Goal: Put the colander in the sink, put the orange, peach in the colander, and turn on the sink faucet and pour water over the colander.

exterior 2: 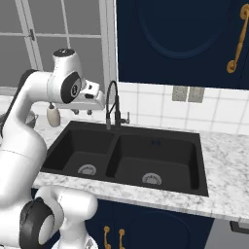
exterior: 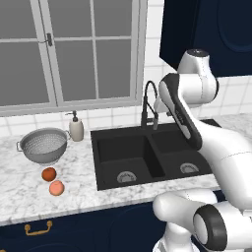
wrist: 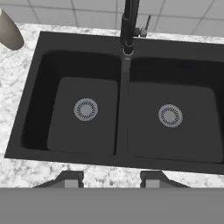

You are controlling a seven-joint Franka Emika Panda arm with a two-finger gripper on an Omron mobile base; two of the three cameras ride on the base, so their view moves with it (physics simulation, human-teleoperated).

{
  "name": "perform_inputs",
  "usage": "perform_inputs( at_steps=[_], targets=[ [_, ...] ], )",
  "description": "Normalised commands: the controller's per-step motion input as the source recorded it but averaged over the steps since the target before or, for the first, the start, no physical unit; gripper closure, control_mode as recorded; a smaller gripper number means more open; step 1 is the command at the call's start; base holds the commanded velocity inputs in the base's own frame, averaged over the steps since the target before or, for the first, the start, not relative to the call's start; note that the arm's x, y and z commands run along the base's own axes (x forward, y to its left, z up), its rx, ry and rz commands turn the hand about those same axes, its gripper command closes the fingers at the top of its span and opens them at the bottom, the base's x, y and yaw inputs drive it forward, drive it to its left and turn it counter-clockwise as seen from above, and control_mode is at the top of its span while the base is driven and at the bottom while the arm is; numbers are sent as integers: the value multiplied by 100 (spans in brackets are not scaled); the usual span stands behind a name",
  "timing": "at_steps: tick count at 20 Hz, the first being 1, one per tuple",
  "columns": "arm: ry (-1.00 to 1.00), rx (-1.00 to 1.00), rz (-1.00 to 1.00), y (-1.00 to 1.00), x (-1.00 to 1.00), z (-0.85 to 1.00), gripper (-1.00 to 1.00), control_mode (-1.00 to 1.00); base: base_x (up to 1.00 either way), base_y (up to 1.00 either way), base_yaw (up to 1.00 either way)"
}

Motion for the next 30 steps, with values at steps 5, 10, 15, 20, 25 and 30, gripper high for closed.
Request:
perform_inputs(
  at_steps=[5,10,15,20,25,30],
  targets=[
    [-1,0,0,8,-28,-3,-100,-100,0,0,0],
    [-12,0,-1,52,-60,-12,-100,-100,0,0,0],
    [-3,2,-16,83,-22,-23,-100,-100,0,0,0],
    [8,6,-36,87,11,-39,-100,-100,0,0,0],
    [6,18,-35,79,33,-36,-100,-100,0,0,0],
    [3,12,-26,81,44,-25,-100,-100,0,0,0]
  ],
)
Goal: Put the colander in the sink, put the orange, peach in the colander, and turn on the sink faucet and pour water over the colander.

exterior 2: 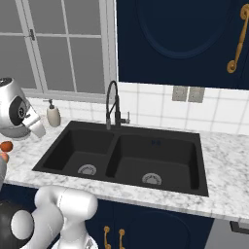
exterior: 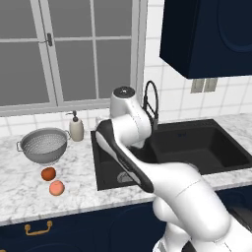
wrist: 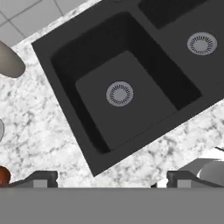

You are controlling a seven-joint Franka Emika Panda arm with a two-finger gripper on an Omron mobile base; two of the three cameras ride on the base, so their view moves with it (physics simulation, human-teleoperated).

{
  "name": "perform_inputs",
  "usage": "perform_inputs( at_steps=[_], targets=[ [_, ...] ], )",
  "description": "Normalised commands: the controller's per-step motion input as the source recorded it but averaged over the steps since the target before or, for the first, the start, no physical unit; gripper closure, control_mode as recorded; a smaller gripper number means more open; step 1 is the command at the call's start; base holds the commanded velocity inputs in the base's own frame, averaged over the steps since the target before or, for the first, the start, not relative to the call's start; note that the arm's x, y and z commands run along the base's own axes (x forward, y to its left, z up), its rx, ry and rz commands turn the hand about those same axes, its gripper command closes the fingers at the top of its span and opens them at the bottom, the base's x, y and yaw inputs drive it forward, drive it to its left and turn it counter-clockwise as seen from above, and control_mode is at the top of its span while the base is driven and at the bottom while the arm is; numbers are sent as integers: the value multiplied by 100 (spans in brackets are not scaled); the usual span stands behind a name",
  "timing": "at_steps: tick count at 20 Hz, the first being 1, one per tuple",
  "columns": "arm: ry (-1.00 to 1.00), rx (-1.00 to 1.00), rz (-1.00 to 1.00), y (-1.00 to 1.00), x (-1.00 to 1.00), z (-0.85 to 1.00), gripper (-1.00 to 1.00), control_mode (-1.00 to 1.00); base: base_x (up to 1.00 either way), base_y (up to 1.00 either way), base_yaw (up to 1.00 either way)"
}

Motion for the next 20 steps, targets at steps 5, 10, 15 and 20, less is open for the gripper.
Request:
perform_inputs(
  at_steps=[5,10,15,20],
  targets=[
    [2,22,-10,57,44,-20,-100,-100,0,0,0],
    [8,22,0,55,44,-20,-100,-100,0,0,0],
    [6,4,0,64,37,-17,-100,-100,0,0,0],
    [3,0,0,52,32,-4,-100,-100,0,0,0]
  ],
)
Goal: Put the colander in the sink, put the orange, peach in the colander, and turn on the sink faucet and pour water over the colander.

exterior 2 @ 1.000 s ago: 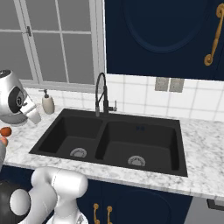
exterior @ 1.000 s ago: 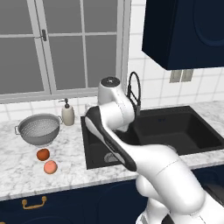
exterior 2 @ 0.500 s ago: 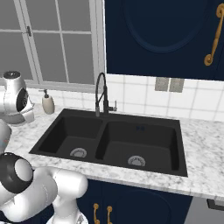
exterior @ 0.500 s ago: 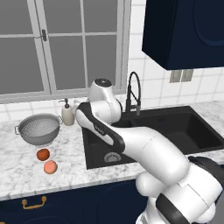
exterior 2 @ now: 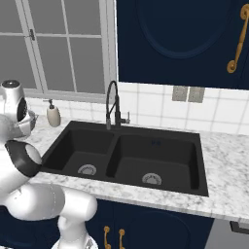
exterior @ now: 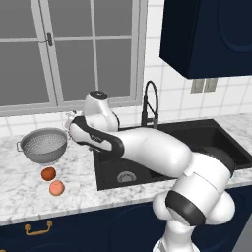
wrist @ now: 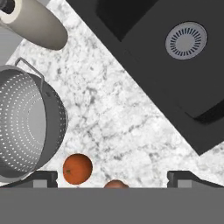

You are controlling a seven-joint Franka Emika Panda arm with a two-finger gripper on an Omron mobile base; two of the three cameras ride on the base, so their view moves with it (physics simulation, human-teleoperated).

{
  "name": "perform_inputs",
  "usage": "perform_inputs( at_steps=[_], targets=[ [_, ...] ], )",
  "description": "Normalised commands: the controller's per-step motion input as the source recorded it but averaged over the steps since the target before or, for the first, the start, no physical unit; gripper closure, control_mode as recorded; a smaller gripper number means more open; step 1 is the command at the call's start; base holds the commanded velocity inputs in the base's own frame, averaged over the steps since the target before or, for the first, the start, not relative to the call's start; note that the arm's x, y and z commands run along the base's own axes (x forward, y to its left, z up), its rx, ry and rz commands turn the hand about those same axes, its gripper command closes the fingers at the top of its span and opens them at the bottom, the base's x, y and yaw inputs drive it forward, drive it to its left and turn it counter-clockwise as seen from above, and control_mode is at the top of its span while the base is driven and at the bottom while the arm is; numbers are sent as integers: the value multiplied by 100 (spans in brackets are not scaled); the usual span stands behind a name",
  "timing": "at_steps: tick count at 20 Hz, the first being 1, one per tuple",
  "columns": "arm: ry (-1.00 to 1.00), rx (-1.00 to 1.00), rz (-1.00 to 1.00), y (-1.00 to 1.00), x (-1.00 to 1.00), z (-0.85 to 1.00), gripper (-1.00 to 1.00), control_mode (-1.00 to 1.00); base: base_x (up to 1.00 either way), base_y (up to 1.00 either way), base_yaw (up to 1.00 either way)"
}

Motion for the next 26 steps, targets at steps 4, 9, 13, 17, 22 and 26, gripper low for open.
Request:
perform_inputs(
  at_steps=[4,9,13,17,22,26],
  targets=[
    [2,0,0,46,33,-16,-100,-100,0,0,0],
    [1,0,0,34,28,-29,-100,-100,0,0,0],
    [3,0,1,11,25,-22,-100,-100,0,0,0],
    [5,0,1,11,26,-11,-100,-100,0,0,0],
    [11,0,0,10,10,-19,-100,-100,0,0,0],
    [9,-1,0,8,11,-19,-100,-100,0,0,0]
  ],
)
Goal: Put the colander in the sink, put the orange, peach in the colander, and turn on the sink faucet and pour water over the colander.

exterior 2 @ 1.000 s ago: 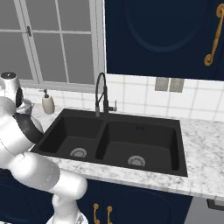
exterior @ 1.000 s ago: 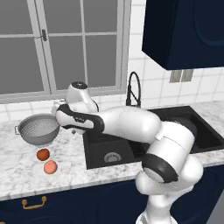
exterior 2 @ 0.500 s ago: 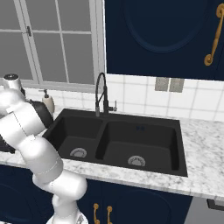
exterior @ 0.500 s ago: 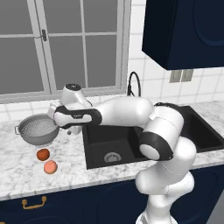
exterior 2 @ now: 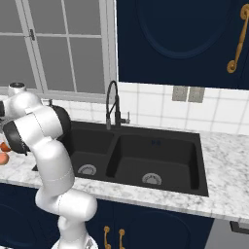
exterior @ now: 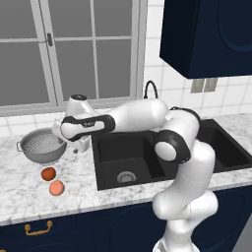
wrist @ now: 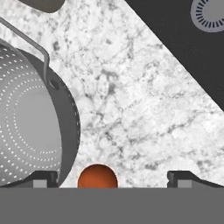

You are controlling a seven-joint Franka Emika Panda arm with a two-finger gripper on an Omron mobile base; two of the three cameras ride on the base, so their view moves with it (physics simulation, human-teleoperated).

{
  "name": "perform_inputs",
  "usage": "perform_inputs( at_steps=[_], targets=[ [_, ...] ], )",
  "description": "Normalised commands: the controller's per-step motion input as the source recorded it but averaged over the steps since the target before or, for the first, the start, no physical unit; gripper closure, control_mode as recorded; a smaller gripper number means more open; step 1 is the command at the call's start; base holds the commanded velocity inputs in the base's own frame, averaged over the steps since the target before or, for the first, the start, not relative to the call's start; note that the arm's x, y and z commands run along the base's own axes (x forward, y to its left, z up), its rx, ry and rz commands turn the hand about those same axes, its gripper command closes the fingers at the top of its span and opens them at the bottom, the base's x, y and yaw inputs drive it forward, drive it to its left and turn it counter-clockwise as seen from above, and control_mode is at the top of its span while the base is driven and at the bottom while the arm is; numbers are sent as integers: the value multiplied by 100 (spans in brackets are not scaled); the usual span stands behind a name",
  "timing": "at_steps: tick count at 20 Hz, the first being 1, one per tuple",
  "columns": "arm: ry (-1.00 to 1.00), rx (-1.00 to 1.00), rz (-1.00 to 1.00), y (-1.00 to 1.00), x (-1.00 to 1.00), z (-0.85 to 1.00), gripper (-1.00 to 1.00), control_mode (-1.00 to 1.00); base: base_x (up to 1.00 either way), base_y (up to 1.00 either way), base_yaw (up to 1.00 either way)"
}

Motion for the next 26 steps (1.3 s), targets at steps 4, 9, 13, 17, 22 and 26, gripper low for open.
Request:
perform_inputs(
  at_steps=[4,9,13,17,22,26],
  targets=[
    [2,-8,0,8,12,-15,-100,-100,0,0,0],
    [0,-12,0,9,10,-12,-100,-100,0,0,0],
    [0,-10,0,6,14,-9,-100,-100,0,0,0],
    [0,-5,0,5,16,-8,-100,-100,0,0,0],
    [0,-1,0,2,11,-14,-100,-100,0,0,0],
    [-3,0,0,2,9,-20,-100,-100,0,0,0]
  ],
)
